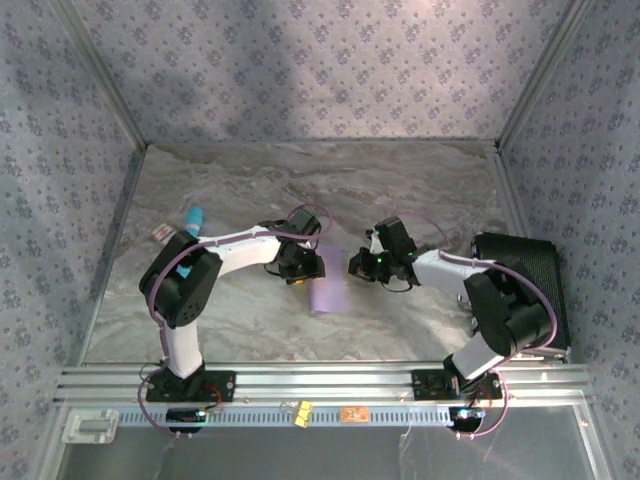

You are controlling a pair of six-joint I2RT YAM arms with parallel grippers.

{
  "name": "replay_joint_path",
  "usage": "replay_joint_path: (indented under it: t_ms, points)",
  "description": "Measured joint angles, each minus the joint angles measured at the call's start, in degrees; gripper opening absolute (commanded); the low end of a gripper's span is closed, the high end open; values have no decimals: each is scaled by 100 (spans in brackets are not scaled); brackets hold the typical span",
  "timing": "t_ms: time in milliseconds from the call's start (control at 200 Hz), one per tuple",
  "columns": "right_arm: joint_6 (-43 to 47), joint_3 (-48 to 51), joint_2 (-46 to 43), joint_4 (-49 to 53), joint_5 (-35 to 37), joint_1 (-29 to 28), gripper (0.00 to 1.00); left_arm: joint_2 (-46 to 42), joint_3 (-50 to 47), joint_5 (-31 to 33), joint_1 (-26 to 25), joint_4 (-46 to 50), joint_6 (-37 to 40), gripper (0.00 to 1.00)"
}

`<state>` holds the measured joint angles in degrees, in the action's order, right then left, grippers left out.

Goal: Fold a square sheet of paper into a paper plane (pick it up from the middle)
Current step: Hold the square sheet of paper at the center of the table.

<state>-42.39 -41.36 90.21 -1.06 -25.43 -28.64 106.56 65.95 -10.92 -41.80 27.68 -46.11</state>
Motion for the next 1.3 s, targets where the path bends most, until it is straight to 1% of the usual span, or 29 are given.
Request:
replay_joint_path:
  t_ms: [195, 425, 780, 994, 1084, 1184, 1229, 1299]
  points:
    - [42, -302, 382, -2, -90, -125, 0, 0, 0, -2, 0, 0, 0, 50]
    - [116, -627, 752, -2, -101, -348, 0, 0, 0, -13, 0, 0, 0, 50]
    - [173, -704, 1185, -68, -179, -505, 0, 0, 0, -17, 0, -2, -2, 50]
    - [323, -608, 1145, -177, -140, -468, 0, -61, 0, -66, 4, -48, -74, 55]
    - [391, -608, 1141, -166, -157, -389, 0, -107, 0, -90, 13, -85, -94, 58]
    - [542, -608, 1121, -114, -166, -232, 0, -179, 0, -83, 90, -334, -101, 61]
    - [612, -610, 1113, -76, -184, -146, 0, -271, -4, -103, 155, -424, -107, 60]
    - [741, -625, 1113, -20, -245, -24, 0, -507, -50, -177, 269, -610, -122, 53]
